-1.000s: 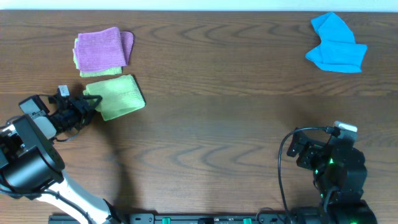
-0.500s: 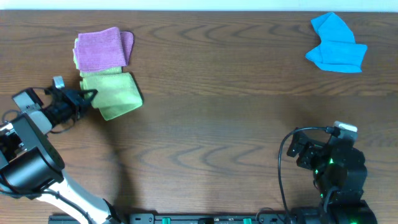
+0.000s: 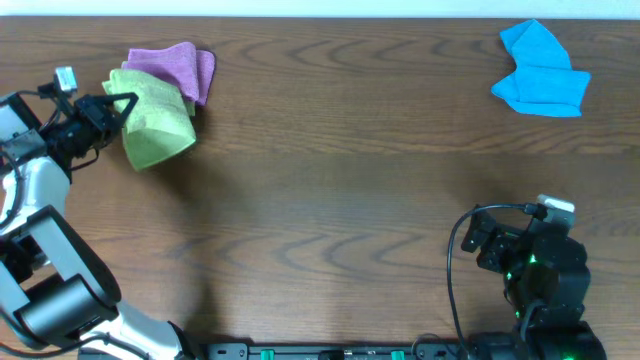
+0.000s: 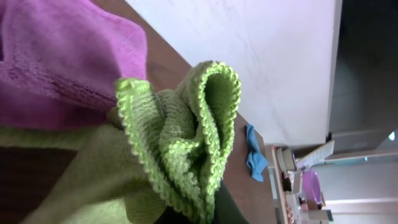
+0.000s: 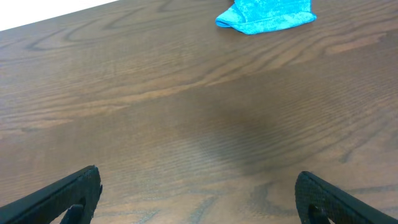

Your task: Fold the cloth

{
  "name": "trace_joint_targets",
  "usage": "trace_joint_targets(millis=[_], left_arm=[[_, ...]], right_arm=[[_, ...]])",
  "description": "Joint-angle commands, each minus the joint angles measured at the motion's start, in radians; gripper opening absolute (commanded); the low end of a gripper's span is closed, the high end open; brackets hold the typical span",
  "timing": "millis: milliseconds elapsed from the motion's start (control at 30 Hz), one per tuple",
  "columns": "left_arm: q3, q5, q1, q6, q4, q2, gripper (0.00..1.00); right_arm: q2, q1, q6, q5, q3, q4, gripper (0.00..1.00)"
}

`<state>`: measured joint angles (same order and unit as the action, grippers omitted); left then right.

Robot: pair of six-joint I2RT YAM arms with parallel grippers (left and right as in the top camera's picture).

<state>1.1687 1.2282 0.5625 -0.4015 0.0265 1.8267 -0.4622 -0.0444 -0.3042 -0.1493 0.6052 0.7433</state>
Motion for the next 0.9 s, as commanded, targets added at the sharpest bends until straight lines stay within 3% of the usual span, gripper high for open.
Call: trace_joint_targets(millis=[0,433,867], left_arm=[[0.03,0.023,-0.03,-0.029,0.0,-0.006,0.06],[0.085,0.112,-0.122,-0.078,0.008,-0.012,0.06],[0.248,-0.01,-0.126,-0.077,0.035,-0.004,0.06]], right_arm=[[0.005,-0.008,-0.013,0.0,0.002,0.0,0.99],[0.005,-0.008,-0.013,-0.012,0.002,0.0,0.99],[0.004,-0.008,-0.013,-0.012,0.002,0.001,0.99]])
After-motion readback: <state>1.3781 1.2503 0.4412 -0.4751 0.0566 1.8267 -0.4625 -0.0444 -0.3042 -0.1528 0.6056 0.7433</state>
